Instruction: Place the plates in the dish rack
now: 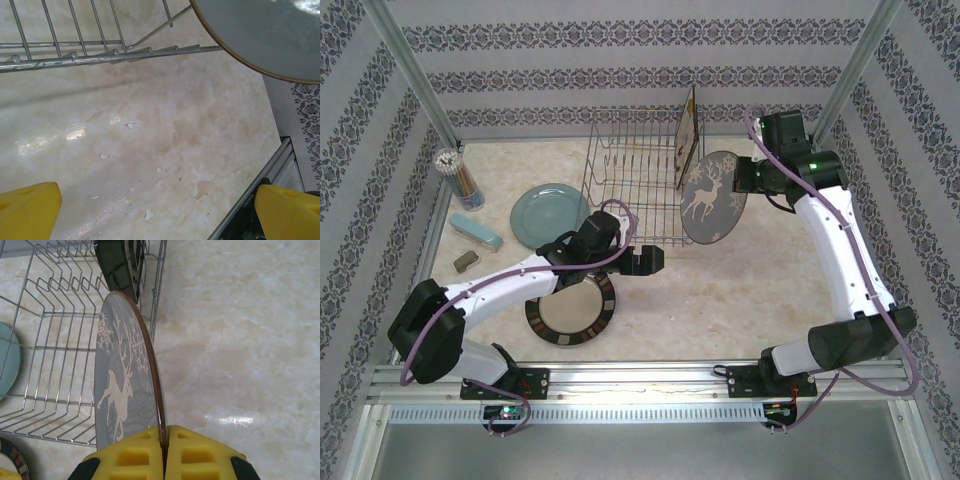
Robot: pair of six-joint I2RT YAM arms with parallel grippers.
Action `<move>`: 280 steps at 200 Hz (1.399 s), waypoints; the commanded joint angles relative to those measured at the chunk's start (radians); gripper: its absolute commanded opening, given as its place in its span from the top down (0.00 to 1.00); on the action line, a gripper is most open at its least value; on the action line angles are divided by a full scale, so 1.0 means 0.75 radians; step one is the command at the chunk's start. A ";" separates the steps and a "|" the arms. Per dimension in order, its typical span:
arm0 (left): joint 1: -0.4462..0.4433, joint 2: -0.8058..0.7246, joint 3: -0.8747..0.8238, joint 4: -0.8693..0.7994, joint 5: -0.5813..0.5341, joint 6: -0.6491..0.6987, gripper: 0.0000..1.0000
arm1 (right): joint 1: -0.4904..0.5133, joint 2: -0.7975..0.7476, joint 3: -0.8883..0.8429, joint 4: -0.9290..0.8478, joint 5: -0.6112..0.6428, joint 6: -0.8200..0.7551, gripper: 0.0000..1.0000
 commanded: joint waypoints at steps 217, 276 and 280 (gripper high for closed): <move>0.367 -0.284 -0.065 -0.203 0.114 0.111 0.00 | 0.228 0.655 0.722 0.206 0.168 0.095 1.00; 0.457 -0.300 -0.035 -0.253 0.157 0.160 0.00 | 0.265 0.820 0.918 0.220 0.270 0.100 1.00; 0.461 -0.303 -0.036 -0.255 0.159 0.161 0.00 | 0.268 0.831 0.928 0.226 0.281 0.100 1.00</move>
